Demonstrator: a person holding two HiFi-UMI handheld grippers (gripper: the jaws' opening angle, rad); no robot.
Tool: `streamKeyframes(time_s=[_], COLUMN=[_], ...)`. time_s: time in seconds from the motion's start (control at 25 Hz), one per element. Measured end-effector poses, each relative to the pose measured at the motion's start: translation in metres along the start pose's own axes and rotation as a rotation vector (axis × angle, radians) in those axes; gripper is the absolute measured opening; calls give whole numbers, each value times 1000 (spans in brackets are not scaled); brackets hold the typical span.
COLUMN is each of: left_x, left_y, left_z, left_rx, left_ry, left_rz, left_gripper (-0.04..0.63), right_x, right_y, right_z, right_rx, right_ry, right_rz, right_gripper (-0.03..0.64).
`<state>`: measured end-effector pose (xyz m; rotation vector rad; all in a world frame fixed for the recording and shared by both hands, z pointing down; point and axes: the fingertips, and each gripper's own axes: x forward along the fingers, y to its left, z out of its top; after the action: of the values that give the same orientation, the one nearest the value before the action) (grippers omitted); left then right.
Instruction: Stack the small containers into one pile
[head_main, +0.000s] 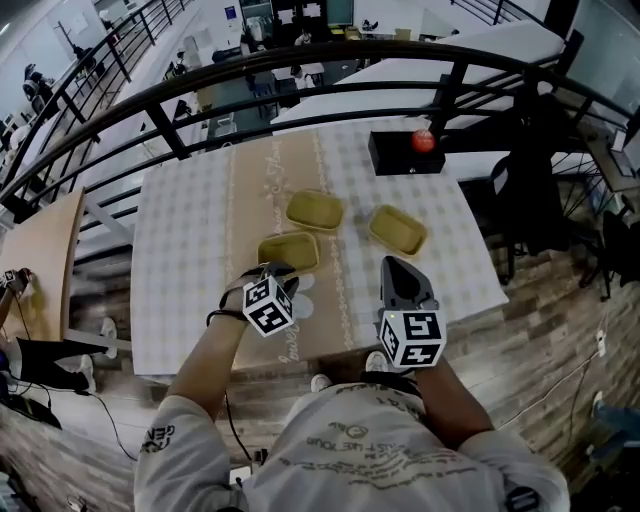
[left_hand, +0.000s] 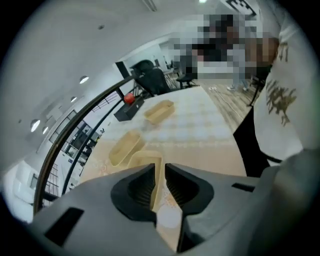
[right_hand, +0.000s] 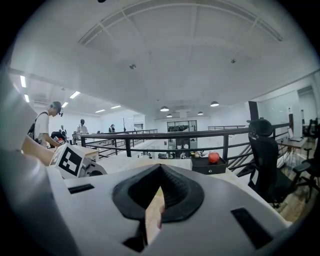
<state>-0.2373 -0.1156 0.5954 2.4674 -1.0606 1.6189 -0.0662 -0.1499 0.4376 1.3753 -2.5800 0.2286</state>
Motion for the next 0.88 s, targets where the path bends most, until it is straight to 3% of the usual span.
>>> streamKeyframes(time_s=[0.28,0.68,0.88], left_x=[38,76,84], left_y=[-2,-10,-7], left_z=[-24,-56,-58], left_rx=[152,159,162], left_ry=[191,333,342], left_rz=[-39,-144,-126], left_gripper=[49,54,35], right_x=[-2,-4,-5], right_y=[-13,-22,-33], right_z=[-9,-20,-22], right_rx=[-13,-36,-30], right_ry=[20,50,57], right_rz=[-14,-11,-27], right_gripper=[-8,-8,-8])
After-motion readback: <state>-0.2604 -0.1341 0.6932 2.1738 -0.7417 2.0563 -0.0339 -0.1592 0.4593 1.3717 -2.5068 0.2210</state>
